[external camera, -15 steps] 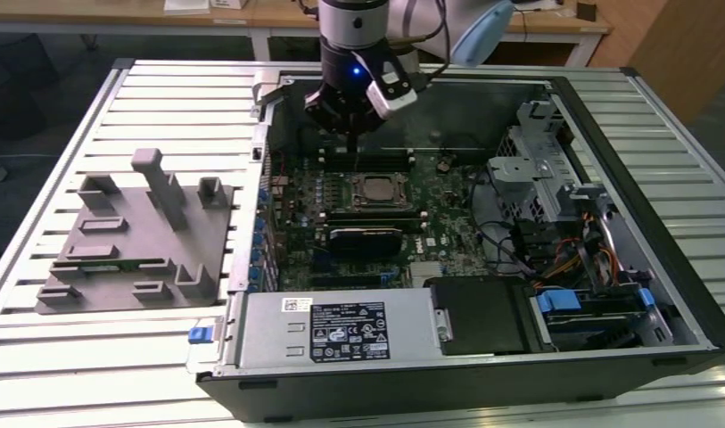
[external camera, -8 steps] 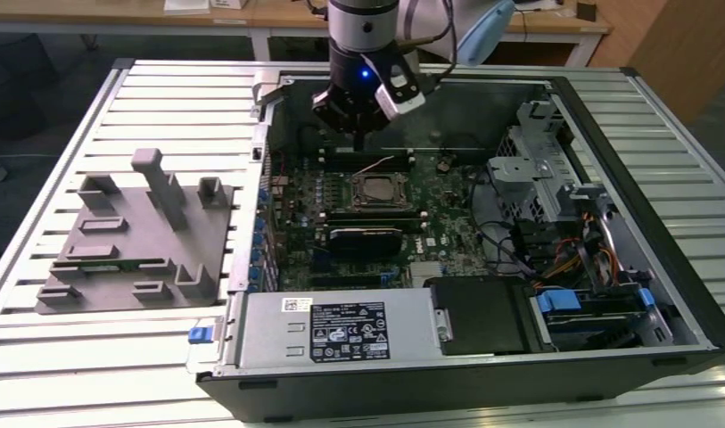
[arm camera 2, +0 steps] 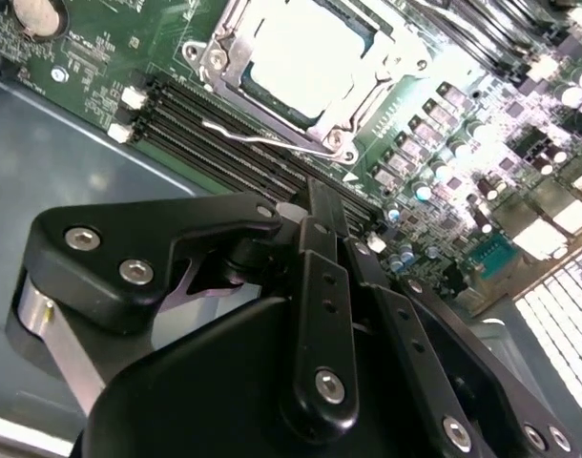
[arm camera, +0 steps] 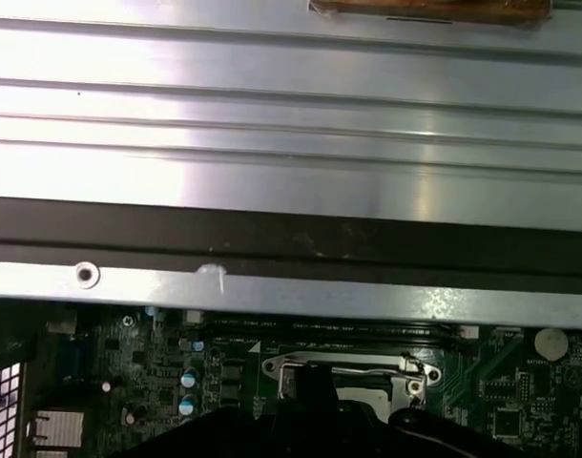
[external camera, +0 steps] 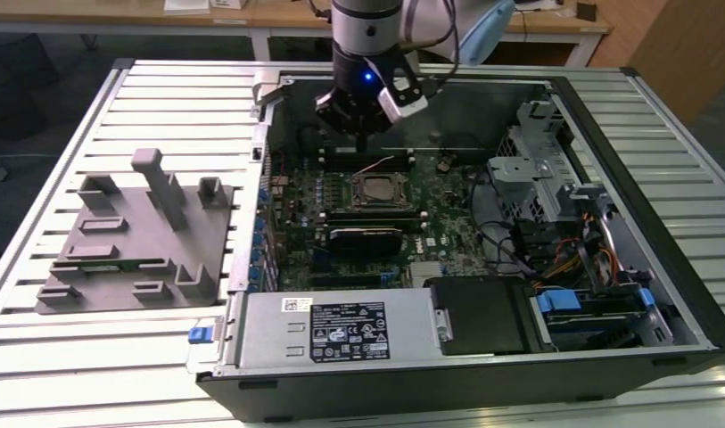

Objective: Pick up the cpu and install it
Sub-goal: 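Install the first cpu locking lever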

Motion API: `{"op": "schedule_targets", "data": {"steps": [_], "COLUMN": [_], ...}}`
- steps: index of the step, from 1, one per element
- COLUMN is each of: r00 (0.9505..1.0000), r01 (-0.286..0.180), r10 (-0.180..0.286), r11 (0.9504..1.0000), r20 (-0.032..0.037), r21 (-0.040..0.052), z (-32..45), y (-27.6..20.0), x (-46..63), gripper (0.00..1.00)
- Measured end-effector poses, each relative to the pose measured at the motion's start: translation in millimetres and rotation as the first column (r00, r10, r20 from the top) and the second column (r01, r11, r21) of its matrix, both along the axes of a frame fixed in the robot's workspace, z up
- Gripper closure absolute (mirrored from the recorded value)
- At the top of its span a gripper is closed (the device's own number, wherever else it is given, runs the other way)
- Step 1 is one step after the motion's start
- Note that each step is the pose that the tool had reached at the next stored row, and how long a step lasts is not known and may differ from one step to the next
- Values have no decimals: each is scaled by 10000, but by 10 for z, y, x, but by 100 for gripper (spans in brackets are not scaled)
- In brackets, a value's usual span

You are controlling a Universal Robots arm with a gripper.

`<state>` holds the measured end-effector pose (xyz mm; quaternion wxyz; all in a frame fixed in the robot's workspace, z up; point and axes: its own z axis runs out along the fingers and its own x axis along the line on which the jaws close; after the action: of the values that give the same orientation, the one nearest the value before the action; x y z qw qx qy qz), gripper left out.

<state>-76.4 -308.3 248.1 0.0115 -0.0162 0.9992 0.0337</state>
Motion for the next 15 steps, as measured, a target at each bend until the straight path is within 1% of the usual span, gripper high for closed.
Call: {"op": "schedule_targets", "data": {"steps": [6, 15], "r00": [10000, 10000], "r01": [30, 31], "r10": [-30, -31], "r11": [10000, 10000], "r20": [0, 0], "r21": [-83, -79], "z": [-40, -116], "y": [3, 3], "x": [55, 133], "gripper": [89, 89]}}
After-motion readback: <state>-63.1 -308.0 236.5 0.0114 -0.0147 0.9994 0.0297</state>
